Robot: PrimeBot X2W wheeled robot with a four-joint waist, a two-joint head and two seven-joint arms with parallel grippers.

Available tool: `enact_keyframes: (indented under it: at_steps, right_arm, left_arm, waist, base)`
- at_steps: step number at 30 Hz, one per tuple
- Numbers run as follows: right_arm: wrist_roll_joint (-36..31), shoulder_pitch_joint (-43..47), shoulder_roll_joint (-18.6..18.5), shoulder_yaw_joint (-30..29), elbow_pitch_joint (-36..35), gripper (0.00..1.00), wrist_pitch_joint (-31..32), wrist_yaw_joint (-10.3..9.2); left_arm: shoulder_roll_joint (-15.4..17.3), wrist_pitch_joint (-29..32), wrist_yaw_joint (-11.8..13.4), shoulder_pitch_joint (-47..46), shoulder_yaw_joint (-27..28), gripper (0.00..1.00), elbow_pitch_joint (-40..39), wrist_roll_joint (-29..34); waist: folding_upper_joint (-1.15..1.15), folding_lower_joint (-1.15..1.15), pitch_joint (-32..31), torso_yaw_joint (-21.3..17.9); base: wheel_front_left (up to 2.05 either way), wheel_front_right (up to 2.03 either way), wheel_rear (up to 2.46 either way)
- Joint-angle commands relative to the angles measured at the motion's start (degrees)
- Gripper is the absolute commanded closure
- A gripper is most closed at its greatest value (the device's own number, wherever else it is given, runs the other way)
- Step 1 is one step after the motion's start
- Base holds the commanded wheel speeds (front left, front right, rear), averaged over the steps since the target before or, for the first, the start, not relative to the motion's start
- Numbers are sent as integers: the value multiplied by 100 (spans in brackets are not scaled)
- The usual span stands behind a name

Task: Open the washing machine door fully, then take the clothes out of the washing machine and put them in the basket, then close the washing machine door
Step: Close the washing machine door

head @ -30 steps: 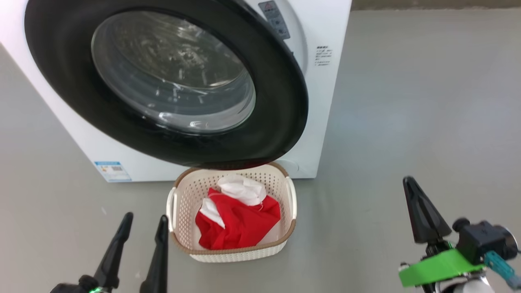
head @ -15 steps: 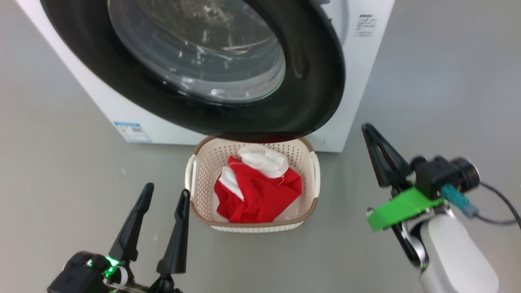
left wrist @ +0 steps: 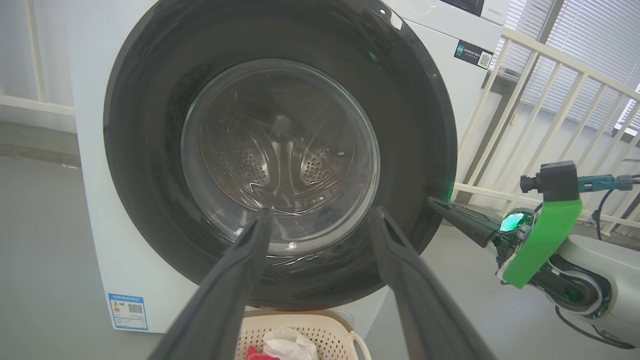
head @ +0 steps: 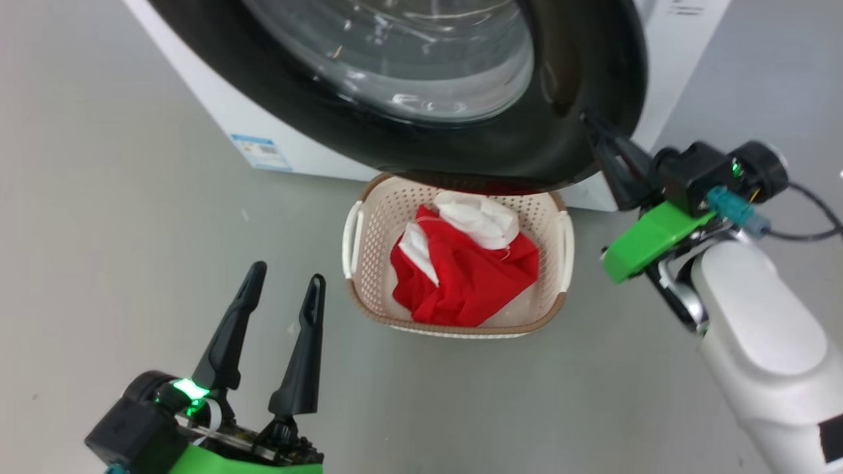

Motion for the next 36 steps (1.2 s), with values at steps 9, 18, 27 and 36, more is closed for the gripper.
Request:
enact_keyframes:
  at_steps: [9,18,27,36]
  right_arm:
    - [229,-810,-200,174,427,100,-198,28]
    - [227,-1428,-306,177,786,100,-260,28]
    - [217,-2341,-447,126,1448,100,-278,28]
    - [193,-2568,-420,-76,1627,100,-285,28]
  left_arm:
    - [-159,-47,-226,-254,351,0,-11,148]
    - [-275,-48,-355,-347,384,0,64,162]
    - [-330,-48,-442,-493,347,0,127,164]
    - [-363,-48,-479,-546,355,0,241,178]
  waist:
    - [0,0,416,314]
    - [0,0,562,329]
    - [0,0,778,399]
    - [0,0,757,414]
  base:
    - [0,0,0]
    - [0,0,0]
    - [0,0,0]
    - [0,0,0]
